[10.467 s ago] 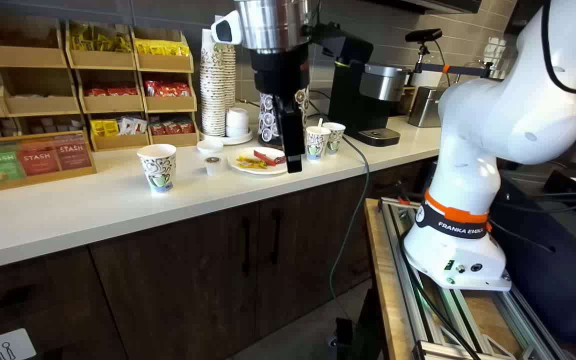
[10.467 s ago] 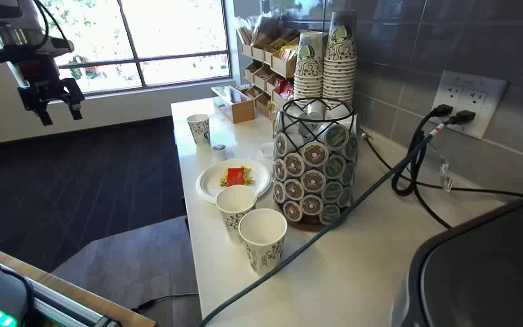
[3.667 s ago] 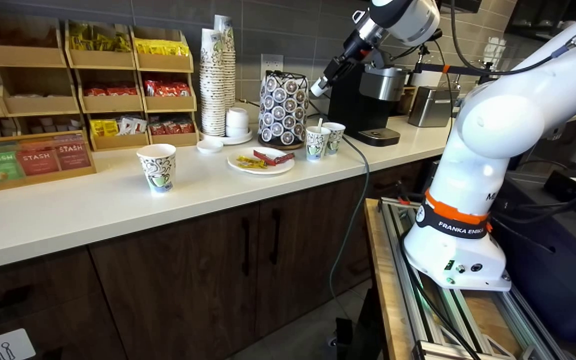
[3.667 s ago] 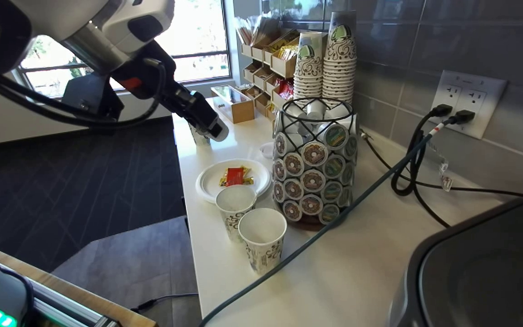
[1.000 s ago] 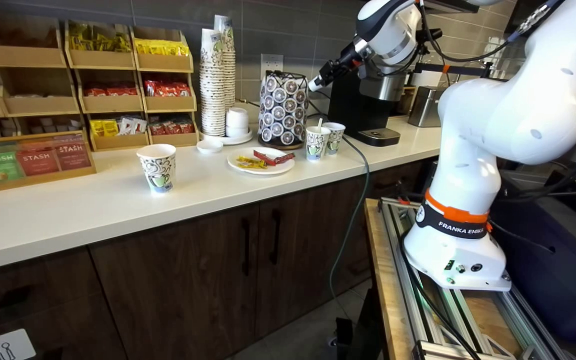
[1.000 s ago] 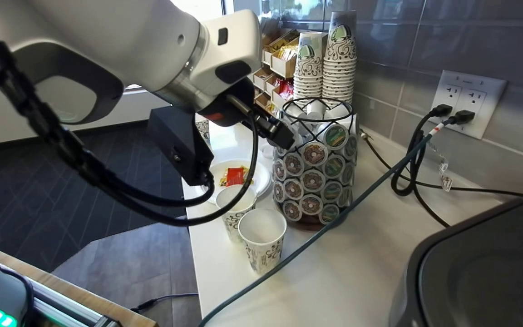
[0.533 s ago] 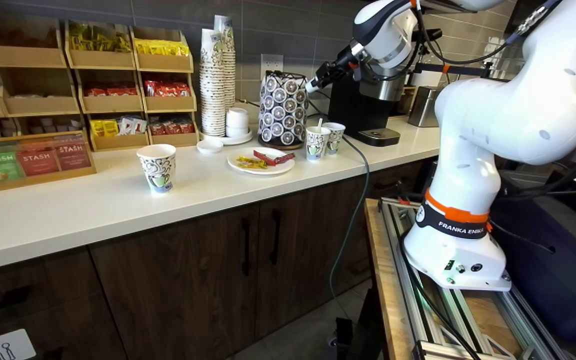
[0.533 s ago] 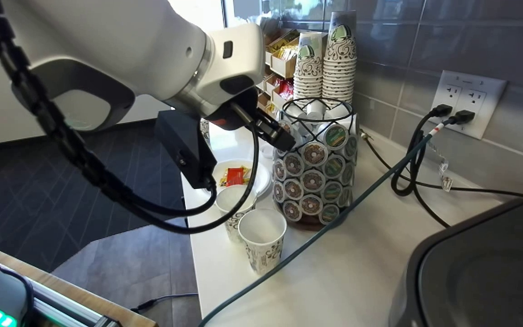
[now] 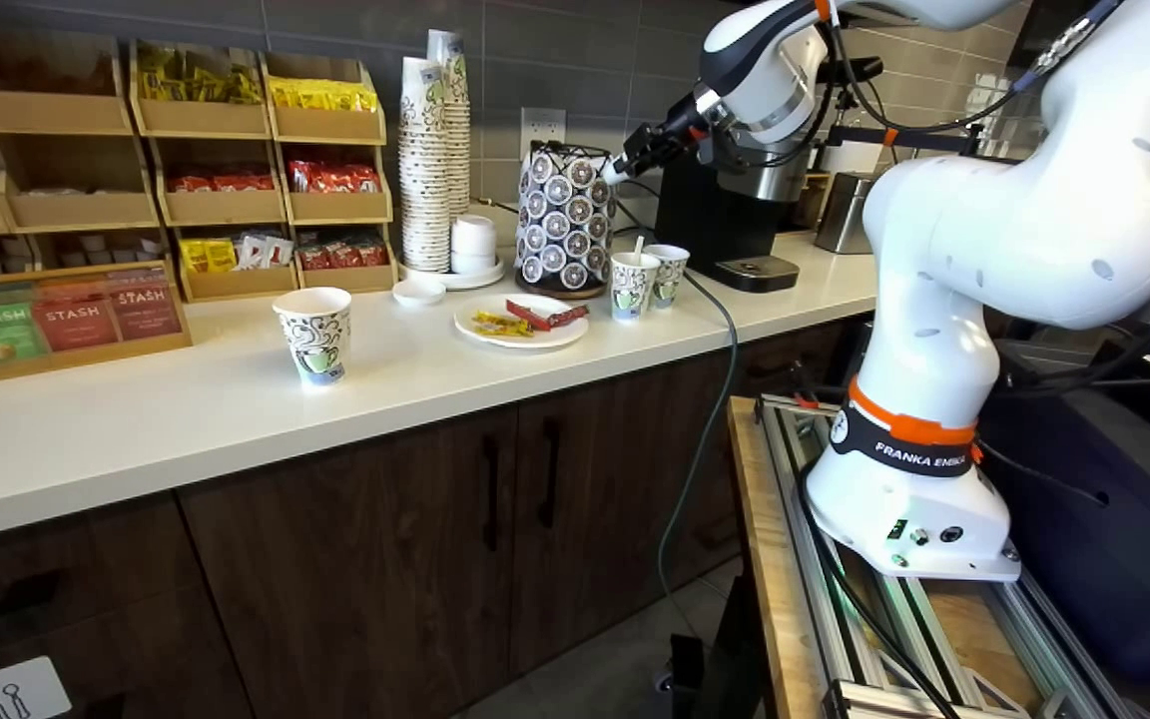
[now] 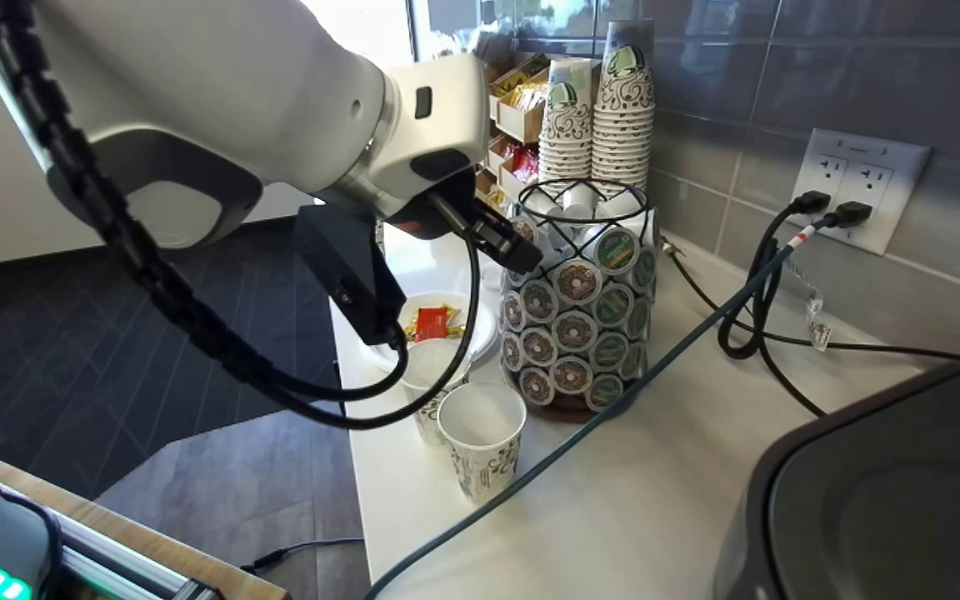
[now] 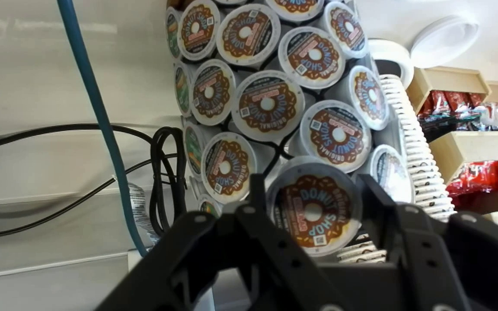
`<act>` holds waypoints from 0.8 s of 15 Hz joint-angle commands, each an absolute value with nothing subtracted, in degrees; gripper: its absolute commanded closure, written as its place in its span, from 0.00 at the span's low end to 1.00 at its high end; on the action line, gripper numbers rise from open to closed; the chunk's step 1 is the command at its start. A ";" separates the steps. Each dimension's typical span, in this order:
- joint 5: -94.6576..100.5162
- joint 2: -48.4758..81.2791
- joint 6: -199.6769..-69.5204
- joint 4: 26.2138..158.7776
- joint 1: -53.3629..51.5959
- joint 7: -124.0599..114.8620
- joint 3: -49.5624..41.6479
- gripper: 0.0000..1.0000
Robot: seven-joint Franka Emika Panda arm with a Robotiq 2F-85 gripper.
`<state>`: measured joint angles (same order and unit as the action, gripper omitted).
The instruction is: Pick up the coffee pod and put it on the coffee pod rack
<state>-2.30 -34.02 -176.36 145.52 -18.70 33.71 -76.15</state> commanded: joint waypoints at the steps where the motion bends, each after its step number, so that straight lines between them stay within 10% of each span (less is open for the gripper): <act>1: 0.23 -35.03 -181.09 145.79 -22.20 31.55 -79.68 0.71; 12: 5.17 -36.34 -184.52 145.69 -28.06 27.14 -85.18 0.71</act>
